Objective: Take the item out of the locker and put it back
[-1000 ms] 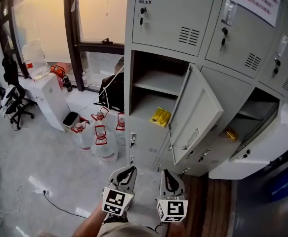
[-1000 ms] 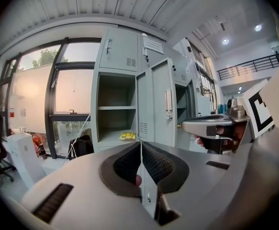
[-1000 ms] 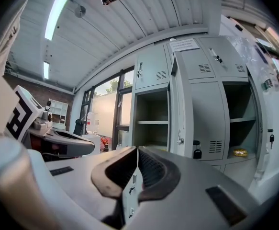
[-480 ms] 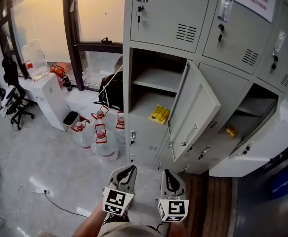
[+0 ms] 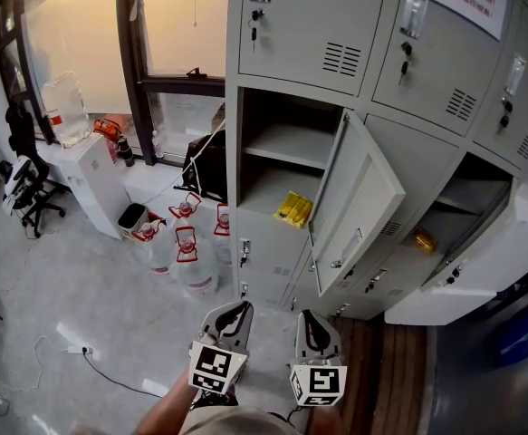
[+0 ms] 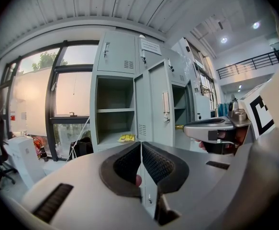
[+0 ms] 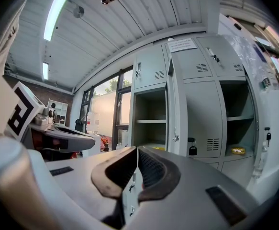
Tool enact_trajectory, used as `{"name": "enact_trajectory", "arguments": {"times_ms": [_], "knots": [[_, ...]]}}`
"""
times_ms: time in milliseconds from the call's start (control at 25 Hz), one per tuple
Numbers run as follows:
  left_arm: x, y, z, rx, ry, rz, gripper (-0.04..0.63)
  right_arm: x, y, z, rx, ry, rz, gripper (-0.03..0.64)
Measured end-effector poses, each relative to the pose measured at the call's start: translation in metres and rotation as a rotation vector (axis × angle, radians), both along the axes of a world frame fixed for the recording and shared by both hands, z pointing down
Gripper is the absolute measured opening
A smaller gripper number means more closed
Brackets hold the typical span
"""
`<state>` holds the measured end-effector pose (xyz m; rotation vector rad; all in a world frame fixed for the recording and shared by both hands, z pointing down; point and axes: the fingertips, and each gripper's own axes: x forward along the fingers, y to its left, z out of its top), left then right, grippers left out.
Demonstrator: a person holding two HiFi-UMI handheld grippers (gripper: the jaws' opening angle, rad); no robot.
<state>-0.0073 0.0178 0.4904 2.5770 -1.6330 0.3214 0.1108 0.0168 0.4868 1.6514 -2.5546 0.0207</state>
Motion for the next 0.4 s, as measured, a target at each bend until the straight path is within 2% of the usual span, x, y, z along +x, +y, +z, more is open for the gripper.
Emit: {"name": "enact_trajectory", "arguments": {"times_ms": [400], "knots": [[0.0029, 0.0005, -0.0004, 0.001, -0.003, -0.002, 0.031, 0.0027, 0.0009, -0.0004, -0.001, -0.001, 0.001, 0.023]]}}
